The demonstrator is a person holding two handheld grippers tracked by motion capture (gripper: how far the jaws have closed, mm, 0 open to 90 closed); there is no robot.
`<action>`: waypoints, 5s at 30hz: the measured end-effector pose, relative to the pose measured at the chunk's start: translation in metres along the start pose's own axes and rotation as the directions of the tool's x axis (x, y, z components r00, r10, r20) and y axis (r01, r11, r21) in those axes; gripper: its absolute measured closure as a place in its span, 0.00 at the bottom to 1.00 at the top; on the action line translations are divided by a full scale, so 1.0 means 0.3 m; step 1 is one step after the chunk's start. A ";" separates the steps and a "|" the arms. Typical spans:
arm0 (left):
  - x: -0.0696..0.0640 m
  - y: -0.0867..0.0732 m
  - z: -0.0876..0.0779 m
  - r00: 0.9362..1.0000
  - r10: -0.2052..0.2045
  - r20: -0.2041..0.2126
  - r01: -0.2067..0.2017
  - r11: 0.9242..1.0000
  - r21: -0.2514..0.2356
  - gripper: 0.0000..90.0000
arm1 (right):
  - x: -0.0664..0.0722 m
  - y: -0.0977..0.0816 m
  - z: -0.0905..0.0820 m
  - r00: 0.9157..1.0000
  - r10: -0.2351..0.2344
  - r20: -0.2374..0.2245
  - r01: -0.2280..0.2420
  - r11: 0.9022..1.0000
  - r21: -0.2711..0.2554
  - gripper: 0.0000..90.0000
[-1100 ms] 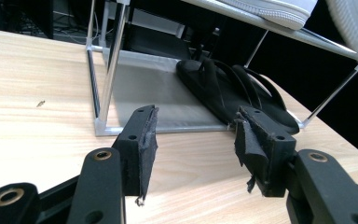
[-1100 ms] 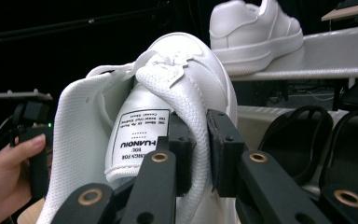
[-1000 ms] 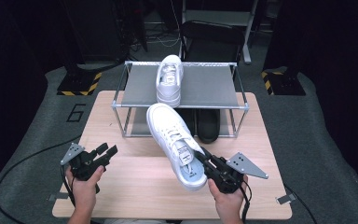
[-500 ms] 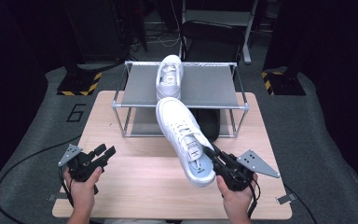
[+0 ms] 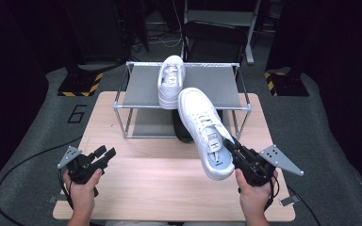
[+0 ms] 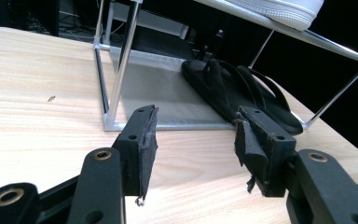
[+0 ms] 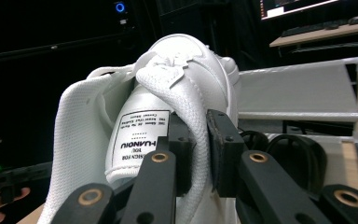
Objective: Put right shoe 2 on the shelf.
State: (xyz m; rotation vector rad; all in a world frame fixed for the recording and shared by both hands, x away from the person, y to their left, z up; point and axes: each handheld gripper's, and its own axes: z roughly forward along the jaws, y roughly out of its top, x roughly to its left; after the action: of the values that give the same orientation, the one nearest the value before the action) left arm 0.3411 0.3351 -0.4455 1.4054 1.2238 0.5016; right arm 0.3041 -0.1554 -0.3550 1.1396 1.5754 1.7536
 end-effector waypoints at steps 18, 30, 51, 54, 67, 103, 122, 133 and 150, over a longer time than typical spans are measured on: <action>-0.012 0.008 -0.019 1.000 0.017 0.011 -0.017 1.000 -0.011 0.53 | -0.086 0.083 0.135 0.996 -0.009 0.091 0.009 1.000 0.001 0.90; -0.045 0.010 -0.029 0.999 0.020 0.037 -0.019 1.000 -0.019 0.53 | -0.119 0.152 0.256 0.993 0.018 0.114 -0.017 1.000 -0.015 0.90; -0.049 0.004 -0.029 0.999 0.028 0.034 -0.027 0.999 -0.028 0.53 | -0.185 0.249 0.456 0.982 0.028 0.185 -0.026 1.000 -0.012 0.89; -0.046 0.005 -0.032 0.999 0.031 0.030 -0.031 0.999 -0.025 0.53 | -0.194 0.258 0.479 0.979 0.026 0.201 -0.026 1.000 -0.003 0.89; -0.031 0.008 -0.051 0.999 0.023 0.023 -0.022 0.999 -0.037 0.53 | -0.236 0.259 0.585 0.967 0.058 0.248 -0.066 0.998 0.023 0.89; -0.021 -0.005 -0.047 0.999 0.000 0.034 0.000 1.000 -0.024 0.53 | -0.309 0.244 0.742 0.930 0.146 0.337 -0.183 0.980 0.081 0.84; -0.013 -0.003 -0.036 1.000 -0.008 0.025 0.009 1.000 -0.024 0.53 | -0.332 0.266 0.721 0.936 0.118 0.332 -0.163 0.980 0.112 0.64; -0.017 -0.006 -0.042 1.000 -0.006 0.024 0.006 1.000 -0.026 0.53 | -0.301 0.276 0.642 0.945 0.111 0.308 -0.146 0.985 0.092 0.57; -0.021 -0.017 -0.027 1.000 0.019 0.003 -0.019 1.000 0.012 0.51 | -0.231 0.303 0.485 0.971 0.011 0.241 -0.036 0.994 0.102 0.52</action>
State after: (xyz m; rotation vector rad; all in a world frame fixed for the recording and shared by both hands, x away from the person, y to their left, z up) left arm 0.3299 0.3323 -0.4460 1.4286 1.2137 0.5058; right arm 0.4766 -0.1521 -0.2881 1.3705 1.5264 1.4967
